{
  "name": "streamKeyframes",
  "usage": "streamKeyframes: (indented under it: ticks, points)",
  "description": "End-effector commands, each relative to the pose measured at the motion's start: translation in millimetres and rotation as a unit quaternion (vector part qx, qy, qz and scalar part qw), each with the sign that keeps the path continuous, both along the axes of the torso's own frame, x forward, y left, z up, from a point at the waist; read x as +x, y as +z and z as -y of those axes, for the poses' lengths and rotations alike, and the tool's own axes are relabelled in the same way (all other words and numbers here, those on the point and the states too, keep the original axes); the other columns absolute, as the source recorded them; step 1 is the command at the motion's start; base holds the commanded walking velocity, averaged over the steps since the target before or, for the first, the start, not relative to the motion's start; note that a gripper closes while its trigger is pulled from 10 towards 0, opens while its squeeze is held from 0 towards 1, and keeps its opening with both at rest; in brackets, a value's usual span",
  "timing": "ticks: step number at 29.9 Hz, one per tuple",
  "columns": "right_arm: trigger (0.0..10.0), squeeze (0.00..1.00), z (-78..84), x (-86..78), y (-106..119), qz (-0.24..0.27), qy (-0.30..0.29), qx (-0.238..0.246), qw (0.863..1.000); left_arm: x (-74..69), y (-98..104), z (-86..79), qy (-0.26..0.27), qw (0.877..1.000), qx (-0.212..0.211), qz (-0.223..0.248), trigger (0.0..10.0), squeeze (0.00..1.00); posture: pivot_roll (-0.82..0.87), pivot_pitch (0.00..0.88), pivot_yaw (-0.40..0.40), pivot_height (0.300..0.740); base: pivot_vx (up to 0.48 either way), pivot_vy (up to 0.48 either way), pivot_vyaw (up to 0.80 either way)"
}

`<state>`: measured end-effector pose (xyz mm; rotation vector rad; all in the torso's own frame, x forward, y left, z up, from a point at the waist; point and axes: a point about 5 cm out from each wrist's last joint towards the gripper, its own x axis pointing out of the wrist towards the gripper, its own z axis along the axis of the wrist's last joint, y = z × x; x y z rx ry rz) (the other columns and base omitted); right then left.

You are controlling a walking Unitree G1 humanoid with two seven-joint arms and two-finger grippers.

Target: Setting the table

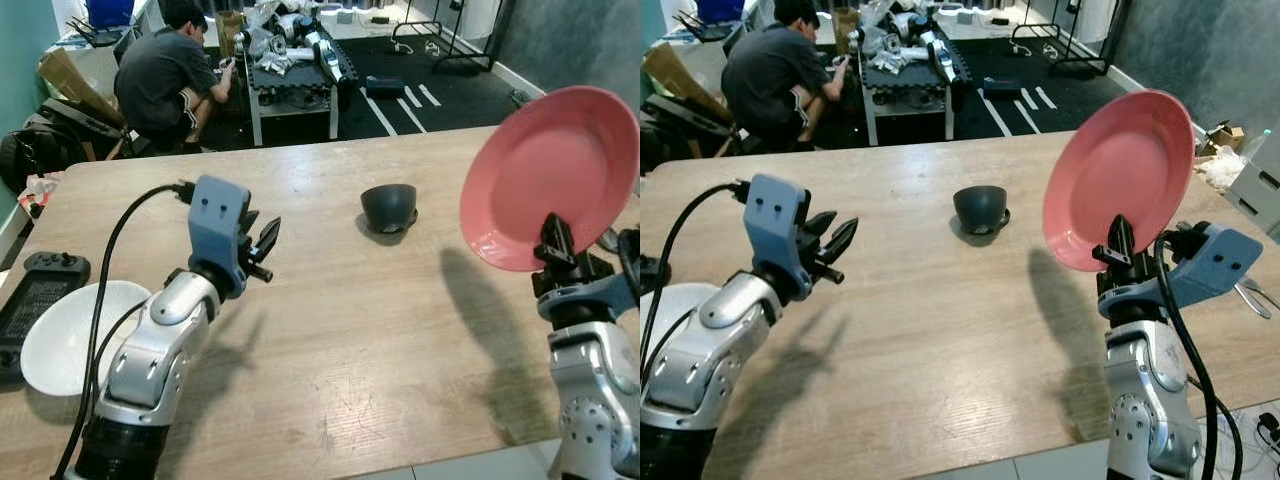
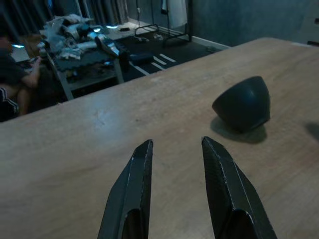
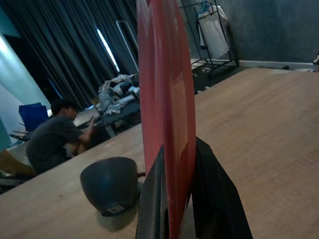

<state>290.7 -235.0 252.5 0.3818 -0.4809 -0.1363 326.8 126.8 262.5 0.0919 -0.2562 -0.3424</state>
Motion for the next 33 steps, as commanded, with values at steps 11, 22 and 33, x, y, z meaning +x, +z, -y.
streamKeyframes:
  ticks: [11,22,33]
  points:
    - [10.0,0.00,4.5,0.5,-16,-0.026,-0.032,-0.002,0.999,-0.3,-13,4.6,-0.002,1.000,0.012,-0.003,10.0,0.00,0.02,0.104,0.104,0.740,0.000,0.000,-0.80]
    - [10.0,0.00,-1.3,5.0,-19,-0.035,-0.017,-0.003,0.999,1.4,-16,6.7,-0.005,1.000,0.012,-0.006,10.0,0.00,0.01,0.099,0.098,0.740,0.000,0.000,-0.44]
    - [10.0,0.00,-5.0,5.7,-22,-0.039,-0.013,-0.007,0.999,1.7,-19,9.3,-0.007,1.000,0.015,-0.007,10.0,0.00,0.03,0.100,0.107,0.740,0.000,0.000,-0.65]
